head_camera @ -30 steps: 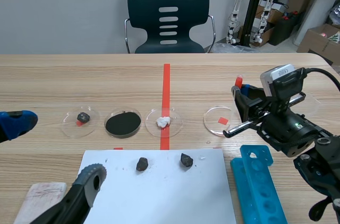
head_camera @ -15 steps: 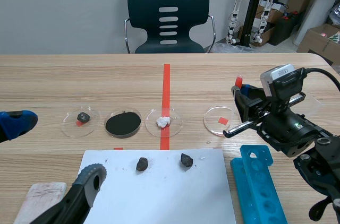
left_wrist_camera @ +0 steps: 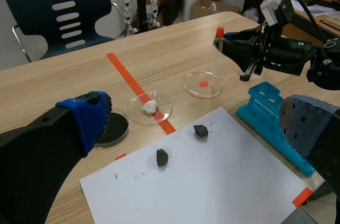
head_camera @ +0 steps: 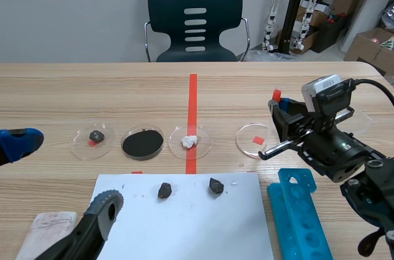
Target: Draw acid from the petri dish
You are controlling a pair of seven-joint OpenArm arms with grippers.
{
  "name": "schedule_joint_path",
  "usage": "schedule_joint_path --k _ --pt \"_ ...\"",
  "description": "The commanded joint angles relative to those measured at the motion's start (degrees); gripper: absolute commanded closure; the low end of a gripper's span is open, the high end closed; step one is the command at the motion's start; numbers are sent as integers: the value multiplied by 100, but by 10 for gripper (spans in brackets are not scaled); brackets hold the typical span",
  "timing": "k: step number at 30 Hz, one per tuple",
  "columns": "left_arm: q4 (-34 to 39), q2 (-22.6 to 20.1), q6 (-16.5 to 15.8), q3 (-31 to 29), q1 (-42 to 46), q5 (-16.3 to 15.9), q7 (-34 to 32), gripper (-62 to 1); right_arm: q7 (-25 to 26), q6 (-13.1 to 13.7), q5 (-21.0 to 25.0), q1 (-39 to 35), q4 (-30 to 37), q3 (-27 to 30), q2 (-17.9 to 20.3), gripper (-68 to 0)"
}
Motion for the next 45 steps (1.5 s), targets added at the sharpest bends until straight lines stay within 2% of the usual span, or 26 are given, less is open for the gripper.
schedule_joint_path --k 1,45 --pt "35 13 -9 11 17 -39 -76 -623 42 0 63 20 11 7 74 -4" --pt "35 13 -9 11 17 -39 -76 -623 192 -2 85 -31 11 7 74 -11"
